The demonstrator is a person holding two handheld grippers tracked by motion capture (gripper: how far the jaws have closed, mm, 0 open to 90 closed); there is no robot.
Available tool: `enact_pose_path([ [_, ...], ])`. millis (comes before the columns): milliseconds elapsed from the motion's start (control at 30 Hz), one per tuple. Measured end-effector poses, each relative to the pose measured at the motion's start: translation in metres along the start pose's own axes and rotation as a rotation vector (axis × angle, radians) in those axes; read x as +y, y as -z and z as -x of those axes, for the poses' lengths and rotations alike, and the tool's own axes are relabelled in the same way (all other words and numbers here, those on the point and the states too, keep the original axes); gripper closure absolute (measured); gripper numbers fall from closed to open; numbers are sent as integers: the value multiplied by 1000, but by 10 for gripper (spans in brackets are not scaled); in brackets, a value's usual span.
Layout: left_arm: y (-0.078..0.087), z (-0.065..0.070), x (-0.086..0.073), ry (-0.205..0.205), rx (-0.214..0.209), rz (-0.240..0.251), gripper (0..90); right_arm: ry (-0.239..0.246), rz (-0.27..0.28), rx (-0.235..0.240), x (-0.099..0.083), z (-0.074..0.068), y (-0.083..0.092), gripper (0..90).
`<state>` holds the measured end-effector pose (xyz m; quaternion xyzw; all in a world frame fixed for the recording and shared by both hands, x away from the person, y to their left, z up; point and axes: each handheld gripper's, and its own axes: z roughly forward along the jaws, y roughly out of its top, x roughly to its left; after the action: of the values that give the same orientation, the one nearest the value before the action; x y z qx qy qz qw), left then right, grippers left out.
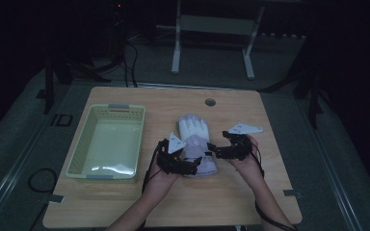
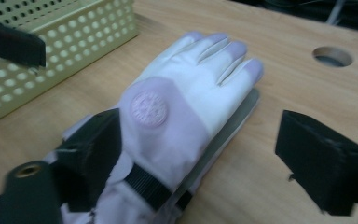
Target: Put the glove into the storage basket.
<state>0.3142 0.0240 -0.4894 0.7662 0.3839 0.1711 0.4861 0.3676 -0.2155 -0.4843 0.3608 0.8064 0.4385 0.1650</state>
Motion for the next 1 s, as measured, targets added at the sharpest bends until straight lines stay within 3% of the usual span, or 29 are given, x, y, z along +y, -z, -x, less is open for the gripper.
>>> enact_pose_path([
  [167, -15, -4, 14, -36, 61, 4, 0, -6, -13, -44, 7, 5, -12, 295],
  [233, -20, -6, 13, -27, 49, -3, 79, -28, -23, -36, 6, 8, -17, 312],
  [333, -28, -8, 6, -1, 34, -44, 123, -36, -39, -29, 2, 10, -24, 331],
  [400, -31, -7, -1, 0, 53, -70, 187, -35, -53, -22, -2, 9, -27, 331],
  [500, -37, -8, -11, 55, 80, -130, 219, -32, -85, -15, -8, 6, -35, 324],
  [600, -41, -13, -23, 123, 111, -155, 223, -12, -140, -26, -17, 3, -47, 326],
  [700, -48, -20, -30, 138, 105, -219, 187, -49, -175, -6, -22, 3, -54, 334],
  [900, -56, -32, -36, 201, 58, -259, 118, -115, -235, 26, -28, 8, -64, 311],
  [967, -58, -36, -37, 224, 34, -267, 119, -129, -252, 52, -29, 10, -65, 392],
  [1000, -59, -37, -38, 227, 23, -274, 118, -147, -255, 88, -29, 12, -66, 446],
])
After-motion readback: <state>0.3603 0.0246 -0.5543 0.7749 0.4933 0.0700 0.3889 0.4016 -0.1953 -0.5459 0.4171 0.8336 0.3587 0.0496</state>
